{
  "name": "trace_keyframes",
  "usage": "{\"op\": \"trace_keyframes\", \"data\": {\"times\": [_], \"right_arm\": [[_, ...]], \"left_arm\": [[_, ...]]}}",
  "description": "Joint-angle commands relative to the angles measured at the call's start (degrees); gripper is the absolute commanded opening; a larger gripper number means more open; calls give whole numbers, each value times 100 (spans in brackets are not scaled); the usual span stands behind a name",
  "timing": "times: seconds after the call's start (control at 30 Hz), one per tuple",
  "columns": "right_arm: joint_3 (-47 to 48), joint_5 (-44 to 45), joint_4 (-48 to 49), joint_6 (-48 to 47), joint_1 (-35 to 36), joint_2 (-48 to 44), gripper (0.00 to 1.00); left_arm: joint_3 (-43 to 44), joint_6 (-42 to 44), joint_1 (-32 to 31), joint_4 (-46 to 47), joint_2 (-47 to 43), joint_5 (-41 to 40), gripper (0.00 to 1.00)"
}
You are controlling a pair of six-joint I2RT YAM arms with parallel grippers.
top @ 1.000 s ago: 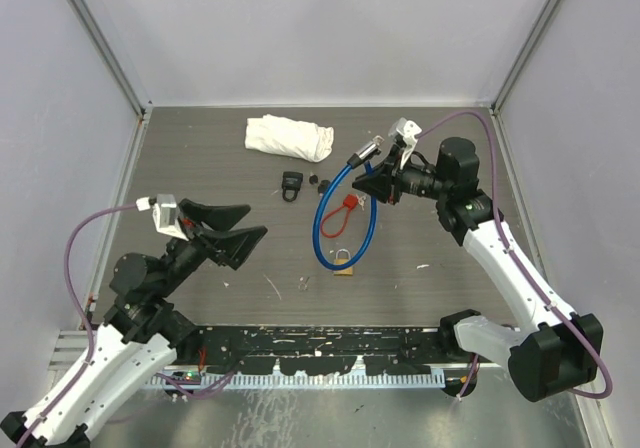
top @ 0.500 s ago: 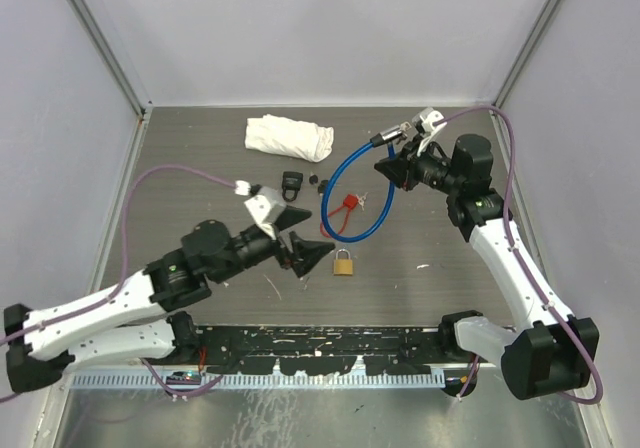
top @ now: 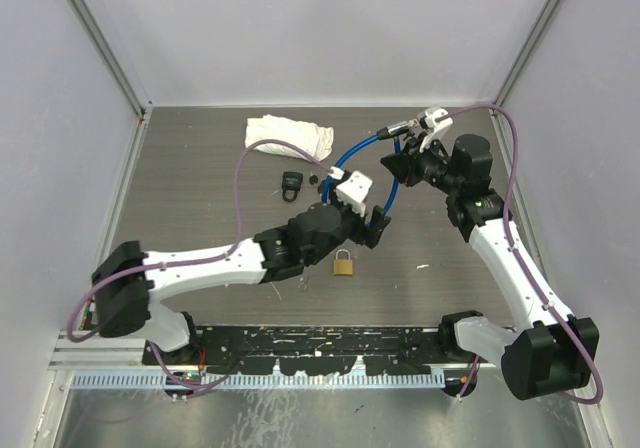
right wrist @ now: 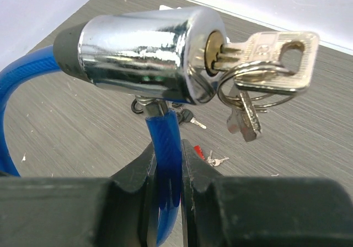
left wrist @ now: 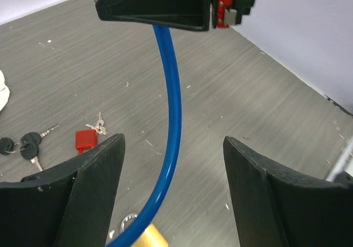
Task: Lock with the key
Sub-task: Lock the lock.
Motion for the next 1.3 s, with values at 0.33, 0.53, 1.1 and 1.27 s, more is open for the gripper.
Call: {"op": "trace_keyframes", "data": {"times": [0.33,0.53,1.1,1.27], "right_arm": [[81,496,544,258,146,-72,1],[68,477,540,355,176,-72,1],[324,-917,259,182,140,-116,35],[496,-1292,-110,-240,108,-126,45]], "left_arm": [[1841,265,-88,1057,2003,-1587,64],[2124,553,-77,1228,2341,-1867,42],[726,1582,142,3153,1673,-1053,0],[414,1700,210,3425,1407,-850,0]]}}
